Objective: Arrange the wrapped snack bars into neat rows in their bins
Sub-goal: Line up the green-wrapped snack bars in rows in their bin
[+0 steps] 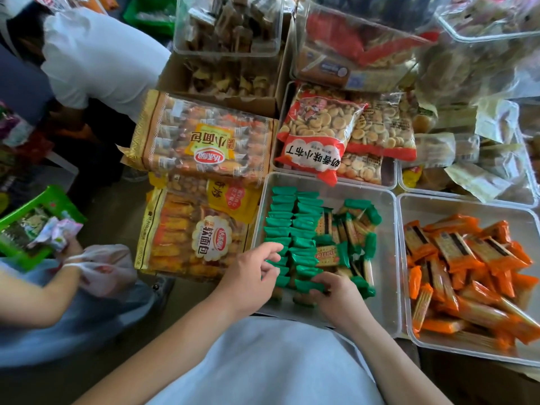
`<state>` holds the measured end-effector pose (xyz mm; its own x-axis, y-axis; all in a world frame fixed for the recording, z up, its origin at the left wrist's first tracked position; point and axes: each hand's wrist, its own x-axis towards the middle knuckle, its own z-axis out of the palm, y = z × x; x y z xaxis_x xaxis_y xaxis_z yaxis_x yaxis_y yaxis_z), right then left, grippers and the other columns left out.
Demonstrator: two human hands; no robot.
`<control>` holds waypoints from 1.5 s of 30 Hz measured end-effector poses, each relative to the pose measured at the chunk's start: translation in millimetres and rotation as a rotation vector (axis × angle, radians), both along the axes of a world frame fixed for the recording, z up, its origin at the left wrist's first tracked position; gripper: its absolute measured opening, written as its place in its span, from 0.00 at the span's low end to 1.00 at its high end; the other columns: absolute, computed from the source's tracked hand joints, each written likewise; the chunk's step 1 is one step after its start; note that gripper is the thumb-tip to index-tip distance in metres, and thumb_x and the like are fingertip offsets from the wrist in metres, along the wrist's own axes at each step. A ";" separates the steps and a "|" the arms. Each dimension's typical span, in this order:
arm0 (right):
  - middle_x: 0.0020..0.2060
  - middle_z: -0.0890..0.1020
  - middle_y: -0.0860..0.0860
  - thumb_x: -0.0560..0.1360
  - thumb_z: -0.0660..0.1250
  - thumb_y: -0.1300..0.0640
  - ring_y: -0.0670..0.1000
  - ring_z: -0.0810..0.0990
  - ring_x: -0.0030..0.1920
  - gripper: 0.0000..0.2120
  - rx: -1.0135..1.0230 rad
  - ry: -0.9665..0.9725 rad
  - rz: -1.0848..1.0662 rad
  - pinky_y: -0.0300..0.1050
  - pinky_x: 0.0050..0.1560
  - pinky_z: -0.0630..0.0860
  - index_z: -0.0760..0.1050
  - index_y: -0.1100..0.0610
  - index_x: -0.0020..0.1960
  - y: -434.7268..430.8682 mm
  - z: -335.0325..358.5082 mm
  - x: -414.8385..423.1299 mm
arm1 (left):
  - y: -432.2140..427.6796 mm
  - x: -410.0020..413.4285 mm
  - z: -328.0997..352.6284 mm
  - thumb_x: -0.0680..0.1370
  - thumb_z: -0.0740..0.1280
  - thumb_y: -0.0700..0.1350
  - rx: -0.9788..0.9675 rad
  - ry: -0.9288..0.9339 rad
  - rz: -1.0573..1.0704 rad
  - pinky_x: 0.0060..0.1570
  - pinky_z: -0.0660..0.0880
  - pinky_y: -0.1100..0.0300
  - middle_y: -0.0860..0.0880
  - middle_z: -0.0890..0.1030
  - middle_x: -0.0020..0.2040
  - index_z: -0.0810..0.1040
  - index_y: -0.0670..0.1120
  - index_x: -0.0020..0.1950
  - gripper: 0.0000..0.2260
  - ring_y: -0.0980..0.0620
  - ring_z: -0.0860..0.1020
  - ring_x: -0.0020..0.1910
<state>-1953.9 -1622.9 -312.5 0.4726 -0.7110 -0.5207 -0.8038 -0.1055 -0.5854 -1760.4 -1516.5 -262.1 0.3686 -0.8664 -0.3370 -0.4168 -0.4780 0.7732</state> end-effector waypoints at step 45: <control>0.56 0.81 0.45 0.79 0.72 0.51 0.47 0.80 0.58 0.14 -0.061 0.043 -0.076 0.37 0.56 0.75 0.78 0.51 0.64 -65.0 50.2 -28.2 | -101.4 -21.8 -12.5 0.82 0.69 0.46 0.139 -0.107 -0.350 0.55 0.77 0.55 0.53 0.79 0.53 0.81 0.49 0.66 0.13 0.53 0.77 0.49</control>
